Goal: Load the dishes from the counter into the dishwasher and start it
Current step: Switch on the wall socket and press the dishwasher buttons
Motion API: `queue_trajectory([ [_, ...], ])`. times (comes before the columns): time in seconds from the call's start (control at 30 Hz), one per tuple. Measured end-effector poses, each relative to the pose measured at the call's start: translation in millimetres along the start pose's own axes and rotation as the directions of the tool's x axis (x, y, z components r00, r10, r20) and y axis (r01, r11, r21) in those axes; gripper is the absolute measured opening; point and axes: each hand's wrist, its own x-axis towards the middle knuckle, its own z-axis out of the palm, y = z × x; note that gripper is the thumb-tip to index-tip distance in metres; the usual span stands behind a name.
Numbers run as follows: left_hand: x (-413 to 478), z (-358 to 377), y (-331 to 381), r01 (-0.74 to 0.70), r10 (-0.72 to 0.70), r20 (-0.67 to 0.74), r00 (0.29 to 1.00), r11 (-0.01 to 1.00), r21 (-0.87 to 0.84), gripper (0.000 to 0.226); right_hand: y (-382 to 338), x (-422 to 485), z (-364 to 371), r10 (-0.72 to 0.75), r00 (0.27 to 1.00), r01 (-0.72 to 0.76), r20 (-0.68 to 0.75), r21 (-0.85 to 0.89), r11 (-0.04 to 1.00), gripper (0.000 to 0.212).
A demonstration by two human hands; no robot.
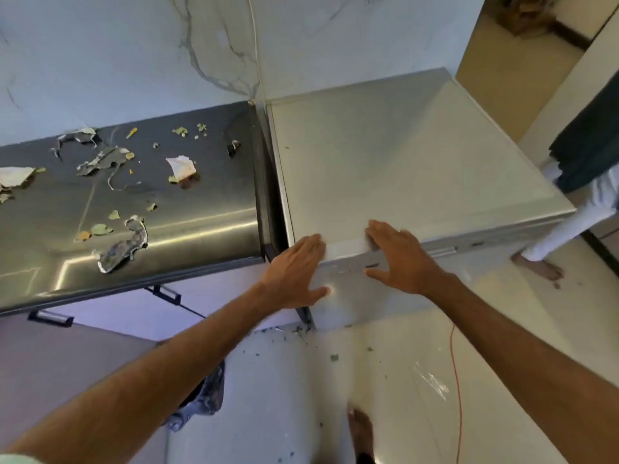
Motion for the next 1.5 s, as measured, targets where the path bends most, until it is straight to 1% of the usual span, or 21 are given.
queue_trajectory([
  [0.03, -1, 13, 1, 0.003, -0.002, -0.022, 1.000, 0.999, 0.051, 0.096, 5, -4, 10, -0.008, 1.000, 0.007, -0.019, -0.050, 0.999, 0.097],
  [0.1, -3, 35, 4, 0.018, -0.005, -0.133, 0.991, 0.995, 0.096, 0.102, 14, -6, 31, -0.034, 0.992, 0.017, -0.120, -0.142, 0.990, 0.110],
  [0.2, -2, 65, 10, 0.059, -0.039, -0.328, 0.944, 0.997, 0.052, 0.105, 21, -1, 55, -0.084, 0.954, 0.021, -0.286, -0.215, 0.976, 0.117],
  [0.27, 4, 81, 14, 0.109, -0.082, -0.436, 0.896, 0.993, 0.038, 0.101, 23, 5, 68, -0.092, 0.917, 0.005, -0.388, -0.220, 0.975, 0.115],
  [0.37, 16, 99, 17, 0.176, -0.130, -0.553, 0.823, 0.984, 0.031, 0.092, 25, 13, 84, -0.100, 0.836, -0.006, -0.539, -0.192, 0.981, 0.103],
  [0.43, 22, 106, 17, 0.187, -0.125, -0.622, 0.773, 0.982, 0.036, 0.084, 28, 16, 89, -0.112, 0.807, -0.003, -0.580, -0.194, 0.981, 0.099],
  [0.53, 28, 113, 16, 0.191, -0.109, -0.691, 0.714, 0.981, 0.042, 0.077, 32, 17, 91, -0.132, 0.801, 0.009, -0.584, -0.209, 0.978, 0.098],
  [0.63, 30, 118, 14, 0.187, -0.084, -0.726, 0.683, 0.980, 0.062, 0.077, 33, 16, 92, -0.132, 0.794, 0.007, -0.594, -0.208, 0.978, 0.099],
  [0.83, 30, 124, 10, 0.189, -0.067, -0.726, 0.684, 0.978, 0.088, 0.089, 30, 11, 89, -0.115, 0.806, 0.000, -0.581, -0.194, 0.981, 0.100],
  [1.03, 27, 125, 11, 0.176, -0.065, -0.744, 0.665, 0.982, 0.072, 0.089, 32, 5, 95, -0.116, 0.790, 0.001, -0.602, -0.189, 0.982, 0.099],
  [1.33, 27, 125, 8, 0.150, -0.050, -0.769, 0.637, 0.987, 0.060, 0.086, 51, -3, 99, -0.177, 0.752, 0.032, -0.635, -0.233, 0.972, 0.088],
  [1.5, 30, 129, 15, 0.180, -0.086, -0.788, 0.609, 0.983, 0.031, 0.084, 48, -3, 103, -0.157, 0.728, 0.046, -0.668, -0.181, 0.982, 0.077],
])
